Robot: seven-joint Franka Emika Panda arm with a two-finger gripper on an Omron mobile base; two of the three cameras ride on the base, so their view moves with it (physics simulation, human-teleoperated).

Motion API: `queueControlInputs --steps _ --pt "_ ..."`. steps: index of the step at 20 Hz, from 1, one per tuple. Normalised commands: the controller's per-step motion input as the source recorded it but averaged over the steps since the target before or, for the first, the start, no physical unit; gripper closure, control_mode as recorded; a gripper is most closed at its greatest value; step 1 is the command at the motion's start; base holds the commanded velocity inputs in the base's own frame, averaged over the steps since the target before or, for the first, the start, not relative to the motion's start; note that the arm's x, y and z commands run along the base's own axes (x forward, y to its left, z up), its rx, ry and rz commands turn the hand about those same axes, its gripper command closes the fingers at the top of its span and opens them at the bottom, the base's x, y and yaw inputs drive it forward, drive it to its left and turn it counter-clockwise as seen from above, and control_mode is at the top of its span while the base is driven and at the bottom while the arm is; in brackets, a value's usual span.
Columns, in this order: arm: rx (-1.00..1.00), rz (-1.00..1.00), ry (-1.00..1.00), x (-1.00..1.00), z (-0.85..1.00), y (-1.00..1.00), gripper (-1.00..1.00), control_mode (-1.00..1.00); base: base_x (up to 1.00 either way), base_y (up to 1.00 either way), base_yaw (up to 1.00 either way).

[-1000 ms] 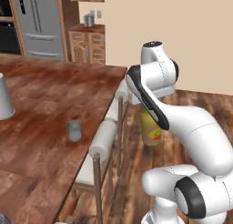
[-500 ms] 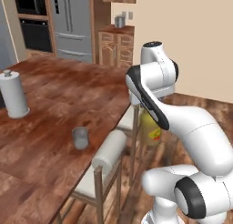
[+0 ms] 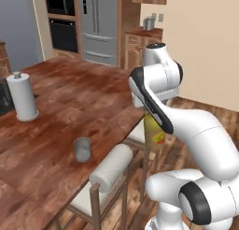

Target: There is a wine glass and glass cup on the dining counter. Place the wine bottle next to the wine glass and the juice bottle next to the glass cup.

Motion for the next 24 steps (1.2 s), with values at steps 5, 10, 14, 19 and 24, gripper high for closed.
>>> queueControlInputs --steps 5,10,14,19,24 --pt "0.0 0.0 0.0 0.0 0.0 0.0 1.0 1.0 0.44 -0.22 0.39" --pt "0.0 0.0 0.0 0.0 0.0 0.0 1.0 1.0 0.4 -0.2 0.42" --pt "0.0 0.0 0.0 0.0 0.0 0.0 1.0 1.0 0.39 -0.22 0.37" --pt "0.0 0.0 0.0 0.0 0.0 0.0 1.0 1.0 0.42 -0.24 0.33" --pt "0.0 0.0 0.0 0.0 0.0 0.0 1.0 1.0 0.43 -0.18 0.26"
